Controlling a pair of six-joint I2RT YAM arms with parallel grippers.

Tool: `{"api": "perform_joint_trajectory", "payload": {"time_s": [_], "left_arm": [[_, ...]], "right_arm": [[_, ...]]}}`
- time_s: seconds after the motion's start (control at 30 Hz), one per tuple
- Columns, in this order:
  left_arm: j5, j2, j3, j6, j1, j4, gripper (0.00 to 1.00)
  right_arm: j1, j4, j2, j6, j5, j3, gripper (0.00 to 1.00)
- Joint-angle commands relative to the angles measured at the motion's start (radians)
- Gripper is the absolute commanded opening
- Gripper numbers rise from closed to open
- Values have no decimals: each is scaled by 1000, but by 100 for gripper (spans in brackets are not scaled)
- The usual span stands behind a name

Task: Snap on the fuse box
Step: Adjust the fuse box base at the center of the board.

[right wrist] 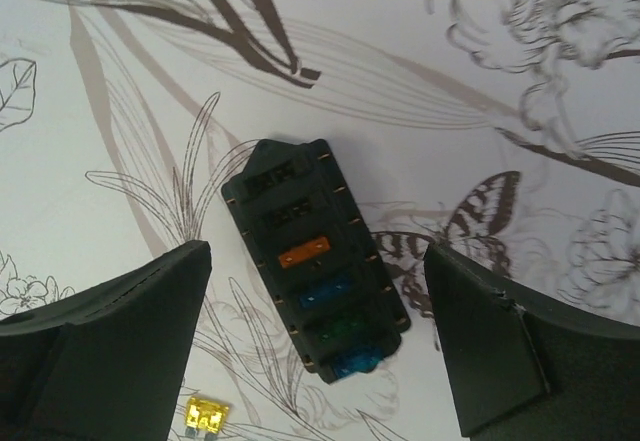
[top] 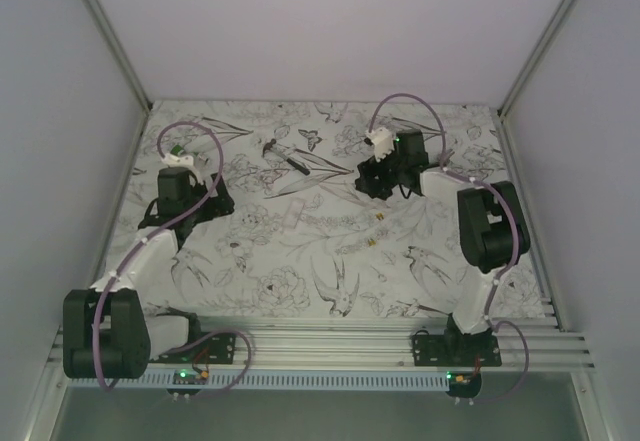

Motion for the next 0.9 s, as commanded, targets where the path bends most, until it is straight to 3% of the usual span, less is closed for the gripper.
{"api": "perform_joint_trajectory", "payload": {"time_s": [0.0, 0.2, 0.43, 0.87], "left_arm": [[96, 20, 33, -16, 4, -27, 100], [122, 37, 43, -21, 3, -31, 100], [180, 19, 42, -40, 3, -36, 100], [259, -91, 5, -84, -39, -62, 100]], "right_arm": [[25, -130, 49, -28, 3, 83, 93], [44, -217, 107, -20, 42, 151, 80], [95, -235, 68, 24, 62, 118, 62], [334, -233, -39, 91, 103, -23, 58]]}}
